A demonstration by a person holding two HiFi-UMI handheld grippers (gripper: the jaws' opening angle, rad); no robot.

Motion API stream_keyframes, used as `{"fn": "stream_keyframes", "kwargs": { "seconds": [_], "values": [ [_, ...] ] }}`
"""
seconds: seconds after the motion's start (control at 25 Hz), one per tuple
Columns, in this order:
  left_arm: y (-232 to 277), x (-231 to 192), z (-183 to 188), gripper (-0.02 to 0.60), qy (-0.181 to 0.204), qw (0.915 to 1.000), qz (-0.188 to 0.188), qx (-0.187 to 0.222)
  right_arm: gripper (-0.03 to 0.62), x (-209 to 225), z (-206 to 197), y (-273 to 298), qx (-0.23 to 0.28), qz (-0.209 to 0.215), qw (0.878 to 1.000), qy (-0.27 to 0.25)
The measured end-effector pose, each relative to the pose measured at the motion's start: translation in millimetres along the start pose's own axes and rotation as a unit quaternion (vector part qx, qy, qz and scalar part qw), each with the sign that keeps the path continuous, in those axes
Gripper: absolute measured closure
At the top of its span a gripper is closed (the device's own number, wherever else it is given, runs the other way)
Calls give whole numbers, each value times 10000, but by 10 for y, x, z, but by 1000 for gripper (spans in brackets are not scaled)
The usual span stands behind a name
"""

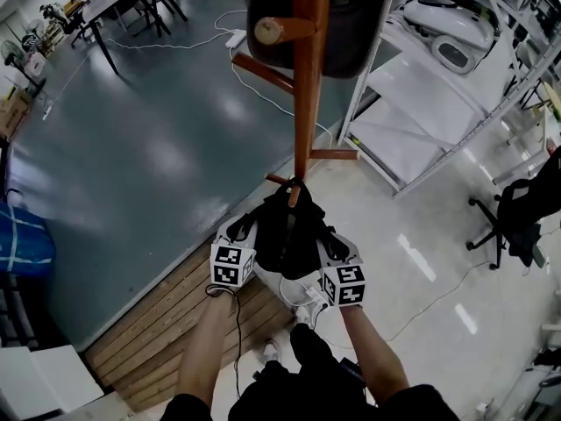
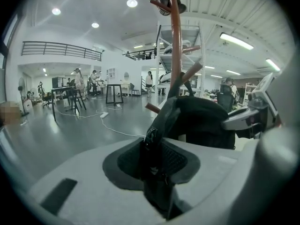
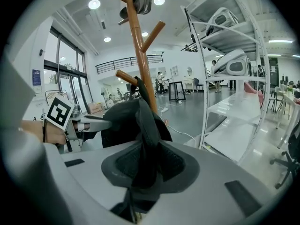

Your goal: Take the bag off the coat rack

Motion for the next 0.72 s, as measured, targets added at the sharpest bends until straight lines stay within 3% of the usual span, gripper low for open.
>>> {"fn": "stream_keyframes", "kwargs": {
  "seconds": [0.72],
  "values": [
    [-879,174,183,488,-239,9992,-127,280,502,-556,154,-721,346,59,9991,-253]
  ]
}}
Point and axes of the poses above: the fingertips, and each gripper's own axes: y forward along the fingers, x to its right, z out of its top, the point moved 6 cm from there along -y, backward along the fingers, and after that the axes turned 12 degrees about z, right-handed, at the moved point
